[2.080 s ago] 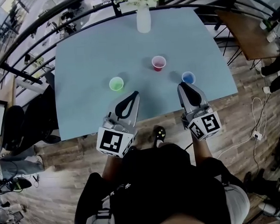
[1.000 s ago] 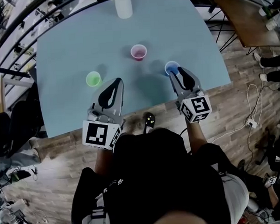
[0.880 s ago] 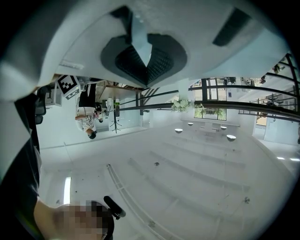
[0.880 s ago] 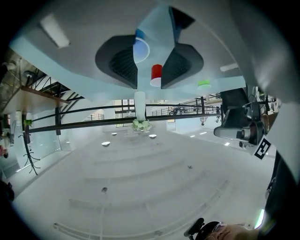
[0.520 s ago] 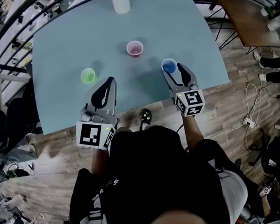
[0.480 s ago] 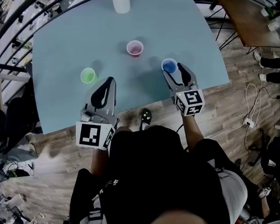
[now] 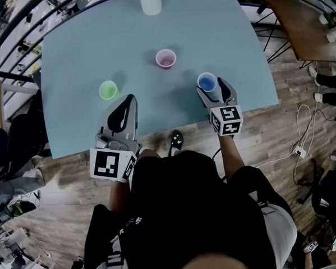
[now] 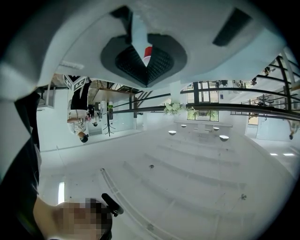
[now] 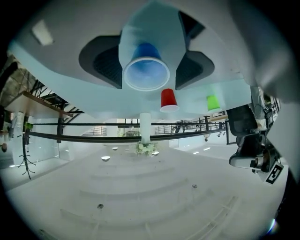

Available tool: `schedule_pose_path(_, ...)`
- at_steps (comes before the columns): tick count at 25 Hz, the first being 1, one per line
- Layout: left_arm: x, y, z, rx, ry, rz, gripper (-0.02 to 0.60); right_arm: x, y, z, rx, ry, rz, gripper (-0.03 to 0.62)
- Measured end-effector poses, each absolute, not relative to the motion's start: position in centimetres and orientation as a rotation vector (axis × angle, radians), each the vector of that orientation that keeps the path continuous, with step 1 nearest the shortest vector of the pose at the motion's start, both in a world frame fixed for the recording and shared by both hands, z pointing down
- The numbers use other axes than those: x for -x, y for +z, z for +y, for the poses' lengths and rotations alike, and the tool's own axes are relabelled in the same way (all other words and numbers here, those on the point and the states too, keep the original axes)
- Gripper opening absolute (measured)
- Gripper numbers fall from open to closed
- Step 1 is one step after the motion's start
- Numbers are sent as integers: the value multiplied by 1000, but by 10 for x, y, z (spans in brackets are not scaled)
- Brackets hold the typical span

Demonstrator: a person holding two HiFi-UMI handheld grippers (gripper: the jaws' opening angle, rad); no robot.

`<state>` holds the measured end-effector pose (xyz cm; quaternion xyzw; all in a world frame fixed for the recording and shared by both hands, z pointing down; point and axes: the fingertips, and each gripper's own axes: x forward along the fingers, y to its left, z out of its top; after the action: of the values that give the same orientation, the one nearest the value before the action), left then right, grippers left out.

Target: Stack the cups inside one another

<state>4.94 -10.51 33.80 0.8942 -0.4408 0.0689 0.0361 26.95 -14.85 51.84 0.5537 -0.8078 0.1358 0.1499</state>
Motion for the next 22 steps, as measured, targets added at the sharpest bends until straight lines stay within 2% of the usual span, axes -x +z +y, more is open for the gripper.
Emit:
schedule_pose_path(10, -44, 344, -108, -2706, 230, -1403, -14, -274, 540, -158, -1543, 428, -2295, 383)
schedule_pose_path(22, -30, 344, -105, -2664, 221, -1470, -15, -267, 541, -161, -1492, 406, -2313, 360)
